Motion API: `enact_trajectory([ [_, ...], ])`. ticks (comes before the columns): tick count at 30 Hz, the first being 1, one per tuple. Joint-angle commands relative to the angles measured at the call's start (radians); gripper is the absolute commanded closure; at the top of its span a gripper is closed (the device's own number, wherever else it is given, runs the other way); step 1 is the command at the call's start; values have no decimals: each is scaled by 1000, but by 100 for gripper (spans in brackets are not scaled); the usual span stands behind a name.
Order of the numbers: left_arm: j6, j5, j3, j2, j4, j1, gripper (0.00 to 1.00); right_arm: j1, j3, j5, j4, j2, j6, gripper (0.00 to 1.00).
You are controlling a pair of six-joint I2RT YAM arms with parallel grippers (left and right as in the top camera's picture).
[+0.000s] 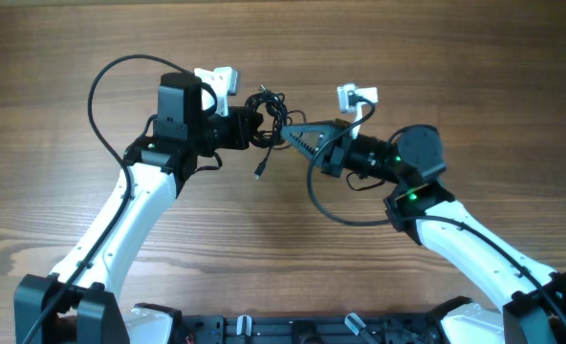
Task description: Untangle cables
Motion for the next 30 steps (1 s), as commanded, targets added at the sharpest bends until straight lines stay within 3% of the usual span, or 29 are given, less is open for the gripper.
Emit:
enact_trajectory([
  [1, 44, 128, -3, 6, 3, 2, 96, -11, 8, 53, 23, -13, 124, 96],
  [13, 35, 211, -3, 5, 3, -70, 96, -11, 8, 159, -25, -11, 134, 96],
  [18, 35, 244, -3, 5, 3, -22, 96, -11, 8, 223, -354, -11, -134, 96],
  [21, 36, 286, -3, 5, 3, 7, 96, -11, 8, 322, -428, -11, -204, 96],
  [26, 37, 330, -4, 6, 2, 7, 96, -11, 8, 543, -505, -11, -82, 96],
  [30, 36, 330, -4, 6, 2, 5, 96, -10, 8, 466, -451, -11, -68, 96],
])
